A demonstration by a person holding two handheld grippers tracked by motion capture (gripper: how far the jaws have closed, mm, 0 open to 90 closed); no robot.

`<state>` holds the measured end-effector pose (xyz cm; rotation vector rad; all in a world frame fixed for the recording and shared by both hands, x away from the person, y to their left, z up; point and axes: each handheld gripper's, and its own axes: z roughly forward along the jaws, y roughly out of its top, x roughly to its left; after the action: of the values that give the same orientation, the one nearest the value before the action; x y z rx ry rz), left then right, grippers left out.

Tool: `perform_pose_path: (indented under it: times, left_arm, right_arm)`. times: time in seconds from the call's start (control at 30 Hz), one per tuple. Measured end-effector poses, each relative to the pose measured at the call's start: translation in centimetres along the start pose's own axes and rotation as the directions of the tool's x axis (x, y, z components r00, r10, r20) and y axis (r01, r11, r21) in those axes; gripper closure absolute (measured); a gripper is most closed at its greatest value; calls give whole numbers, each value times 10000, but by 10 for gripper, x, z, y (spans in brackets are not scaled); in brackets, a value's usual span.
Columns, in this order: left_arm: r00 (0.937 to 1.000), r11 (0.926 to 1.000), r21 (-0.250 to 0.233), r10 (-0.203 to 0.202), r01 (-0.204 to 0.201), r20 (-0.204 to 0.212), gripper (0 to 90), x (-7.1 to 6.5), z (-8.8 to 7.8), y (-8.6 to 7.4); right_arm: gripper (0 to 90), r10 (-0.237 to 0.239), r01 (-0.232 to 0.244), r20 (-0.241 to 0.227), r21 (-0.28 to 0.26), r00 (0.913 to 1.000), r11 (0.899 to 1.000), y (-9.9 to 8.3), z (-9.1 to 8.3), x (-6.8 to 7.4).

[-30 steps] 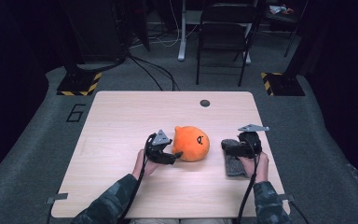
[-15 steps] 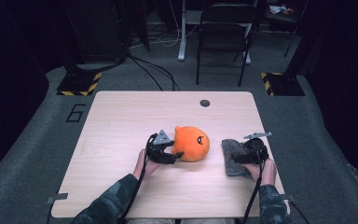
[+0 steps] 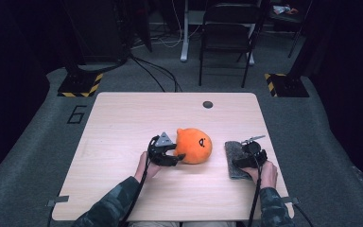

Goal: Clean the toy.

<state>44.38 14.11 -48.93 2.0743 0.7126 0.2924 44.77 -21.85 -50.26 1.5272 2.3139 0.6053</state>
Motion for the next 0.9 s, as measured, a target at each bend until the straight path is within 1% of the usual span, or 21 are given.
perform_pose_path:
  times: [0.03, 0.07, 0.1, 0.13, 0.23, 0.27, 0.3, 0.33, 0.37, 0.4, 0.43, 0.47, 0.5, 0.53, 0.6, 0.63, 0.67, 0.73, 0.8, 0.87, 0.9]
  left_arm:
    - [10000, 10000, 8, 12, -12, 12, 421, 0, 0, 0]
    - [10000, 10000, -12, -11, 11, 15, 424, 0, 0, 0]
    - [10000, 10000, 2, -16, 16, 27, 428, 0, 0, -1]
    - [10000, 10000, 5, -11, 11, 29, 431, 0, 0, -1]
    - [10000, 10000, 56, -7, 7, 42, 440, 0, 0, -1]
    - [10000, 10000, 49, -10, 9, 34, 440, 0, 0, -1]
    - [10000, 10000, 23, -20, 20, 45, 440, 0, 0, -1]
    - [10000, 10000, 76, 1, -2, 100, 441, 0, 0, -1]
    - [10000, 10000, 81, 10, -11, 88, 444, 0, -1, -1]
    - [10000, 10000, 37, 9, -9, 41, 456, 0, 0, -1]
    - [10000, 10000, 45, -21, 21, 44, 466, 0, 0, -1]
    - [10000, 10000, 44, -31, 31, 34, 475, 0, 0, -1]
    - [10000, 9999, 140, 24, -24, 36, 486, 0, -1, -1]
    - [10000, 9999, 105, 23, -23, -25, 493, 0, -1, -1]
    - [10000, 9999, 103, 14, -14, 30, 514, 0, -1, -1]
    - [10000, 10000, 84, -12, 12, 40, 525, 0, -1, -1]
    - [10000, 10000, 21, -42, 42, 18, 533, 0, -1, -2]
    - [10000, 9999, 99, 66, -66, 34, 561, 1, -2, -2]
    - [10000, 10000, -24, 67, -67, -40, 584, -1, -1, -2]
    - [9998, 9998, 45, 169, -169, -45, 598, -2, -2, -2]
    - [9998, 9998, -20, 174, -174, -15, 602, -3, -2, -1]
  right_arm:
    - [155, 201, -201, 1, 170, 9998, 9997, 1, -1, 1]
    - [159, 68, -68, -24, 114, 10000, 9999, 1, 0, 0]
    - [158, 120, -119, -24, 217, 9999, 9997, 2, 0, 0]
    - [152, 311, -310, -16, 307, 9995, 9990, 3, 0, 1]
    - [123, 417, -422, 139, 384, 9990, 9984, 4, 0, 2]
    - [102, 529, -537, 222, 376, 9984, 9979, 3, 1, 2]
    - [96, 740, -752, 328, 358, 9967, 9965, 3, 1, 2]
    - [113, 742, -750, 274, 293, 9969, 9967, 2, 2, 1]
    - [155, 780, -789, 273, 309, 9966, 9964, 3, 1, 1]
    - [188, 740, -745, 283, 178, 9969, 9971, 3, 0, -1]
    - [219, 849, -854, 234, 222, 9961, 9961, 3, -1, -1]
    - [287, 892, -896, 191, 215, 9958, 9957, 3, -2, -1]
    - [359, 769, -771, 185, 91, 9969, 9970, 2, -4, -3]
    - [390, 967, -968, 197, 46, 9951, 9953, 2, -5, -4]
    - [503, 921, -919, 183, -126, 9956, 9957, 1, -6, -6]
    - [539, 904, -902, 117, -161, 9958, 9958, 1, -6, -7]
    - [597, 867, -866, 35, -199, 9962, 9960, 1, -7, -6]
    - [669, 693, -695, -80, -278, 9976, 9972, 1, -7, -5]
    - [711, 441, -444, -112, -306, 9990, 9985, 2, -6, -3]
    - [727, 393, -396, -128, -292, 9991, 9988, 3, -6, -3]
    - [729, 449, -453, -152, -282, 9989, 9986, 3, -6, -3]
